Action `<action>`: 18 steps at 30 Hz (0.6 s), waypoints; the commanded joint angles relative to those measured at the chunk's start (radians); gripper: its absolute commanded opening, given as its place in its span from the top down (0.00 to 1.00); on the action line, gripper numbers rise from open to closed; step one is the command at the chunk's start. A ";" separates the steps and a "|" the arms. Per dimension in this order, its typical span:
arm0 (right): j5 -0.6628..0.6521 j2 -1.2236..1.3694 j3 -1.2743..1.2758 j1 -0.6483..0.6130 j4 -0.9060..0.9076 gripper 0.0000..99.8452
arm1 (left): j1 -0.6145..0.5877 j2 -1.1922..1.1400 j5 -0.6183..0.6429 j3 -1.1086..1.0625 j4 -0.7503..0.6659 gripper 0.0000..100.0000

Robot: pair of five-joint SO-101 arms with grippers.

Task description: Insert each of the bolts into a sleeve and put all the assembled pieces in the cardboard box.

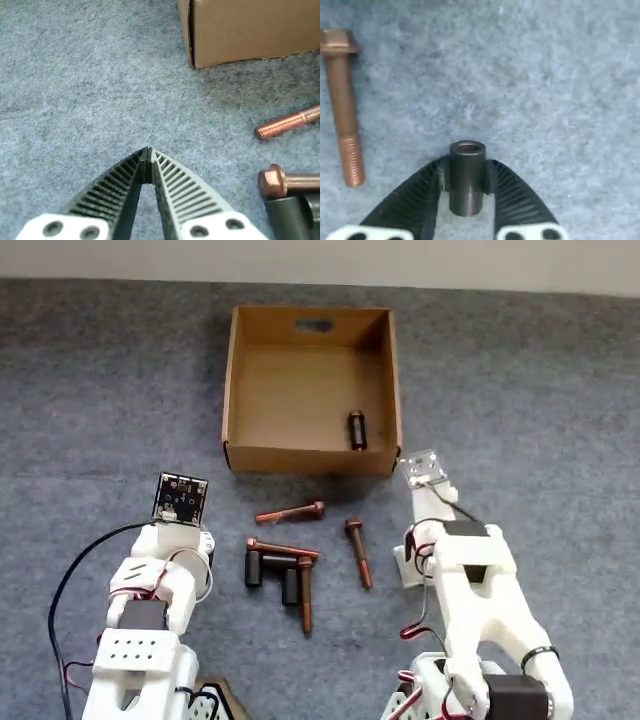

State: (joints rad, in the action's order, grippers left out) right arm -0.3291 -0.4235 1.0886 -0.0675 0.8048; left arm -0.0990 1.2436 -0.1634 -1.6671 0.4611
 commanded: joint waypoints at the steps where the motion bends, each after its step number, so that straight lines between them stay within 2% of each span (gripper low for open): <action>1: -0.008 -0.022 -0.013 0.007 0.005 0.99 | 0.018 0.007 -0.005 0.002 -0.020 0.99; 6: 0.002 -0.186 -0.122 0.001 0.193 0.99 | 0.018 0.007 -0.005 0.002 -0.020 0.99; 8: 0.055 -0.321 -0.117 -0.010 0.223 0.99 | 0.018 0.007 -0.005 0.008 -0.018 0.99; 11: 0.118 -0.542 -0.019 -0.047 0.200 0.99 | 0.010 0.004 -0.005 0.045 0.046 0.99; 15: 0.203 -0.803 0.183 -0.097 0.085 0.99 | 0.004 -0.002 -0.005 0.189 0.256 0.99; 18: 0.206 -0.966 0.320 -0.094 0.044 0.99 | -0.016 -0.004 -0.005 0.269 0.302 0.97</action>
State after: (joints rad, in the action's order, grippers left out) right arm -0.1358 -1.2321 1.3218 -0.1519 0.8907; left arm -0.0990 1.2421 -0.1634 -1.5044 0.7158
